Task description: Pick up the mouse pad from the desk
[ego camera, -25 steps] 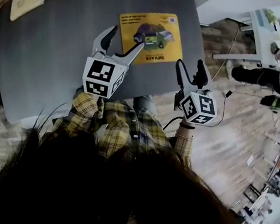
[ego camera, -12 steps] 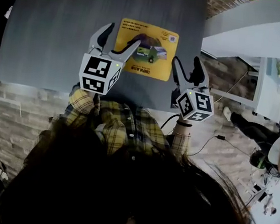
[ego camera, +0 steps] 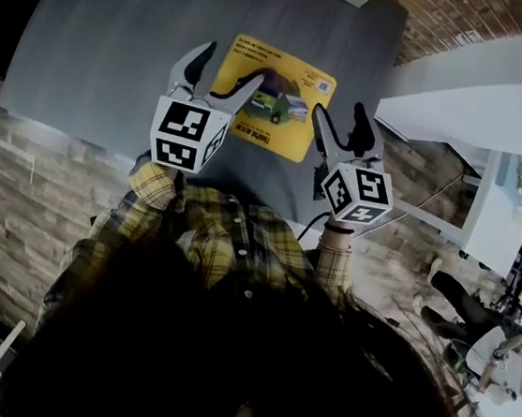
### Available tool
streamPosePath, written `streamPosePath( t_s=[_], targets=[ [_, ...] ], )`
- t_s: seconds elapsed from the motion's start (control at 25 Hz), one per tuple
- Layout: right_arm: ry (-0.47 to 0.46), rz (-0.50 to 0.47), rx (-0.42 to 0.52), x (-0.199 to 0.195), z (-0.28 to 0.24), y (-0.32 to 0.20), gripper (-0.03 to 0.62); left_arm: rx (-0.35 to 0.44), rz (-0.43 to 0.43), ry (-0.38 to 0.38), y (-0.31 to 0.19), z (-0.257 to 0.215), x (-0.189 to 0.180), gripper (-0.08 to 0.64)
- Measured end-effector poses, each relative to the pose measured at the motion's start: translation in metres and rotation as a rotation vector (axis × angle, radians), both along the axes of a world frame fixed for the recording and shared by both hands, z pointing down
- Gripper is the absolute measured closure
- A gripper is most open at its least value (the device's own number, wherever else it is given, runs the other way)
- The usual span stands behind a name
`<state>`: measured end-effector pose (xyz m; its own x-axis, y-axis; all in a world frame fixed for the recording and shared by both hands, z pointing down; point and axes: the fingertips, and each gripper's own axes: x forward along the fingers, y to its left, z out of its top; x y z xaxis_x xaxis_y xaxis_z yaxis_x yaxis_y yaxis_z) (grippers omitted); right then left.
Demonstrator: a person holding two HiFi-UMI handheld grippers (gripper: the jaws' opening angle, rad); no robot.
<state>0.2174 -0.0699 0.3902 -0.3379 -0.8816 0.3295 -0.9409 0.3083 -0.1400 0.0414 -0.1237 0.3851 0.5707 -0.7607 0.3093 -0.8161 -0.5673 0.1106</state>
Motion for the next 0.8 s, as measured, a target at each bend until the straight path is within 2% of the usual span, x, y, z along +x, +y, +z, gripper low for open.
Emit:
streamPosePath(
  t_s=[0.16,0.56,0.8],
  targets=[
    [-0.009,-0.002,-0.009,-0.002,0.004,-0.006,0.270,0.001,0.006,-0.009,-0.002,-0.001,0.000,0.190],
    [0.002,0.061,-0.045,-0.002,0.012,-0.016,0.270,-0.027,0.053,-0.012,-0.017,0.011,-0.011,0.190],
    [0.007,0.056,-0.071,-0.006,0.020,-0.021,0.270,-0.050,0.073,-0.017,-0.022,0.021,-0.007,0.190]
  ],
)
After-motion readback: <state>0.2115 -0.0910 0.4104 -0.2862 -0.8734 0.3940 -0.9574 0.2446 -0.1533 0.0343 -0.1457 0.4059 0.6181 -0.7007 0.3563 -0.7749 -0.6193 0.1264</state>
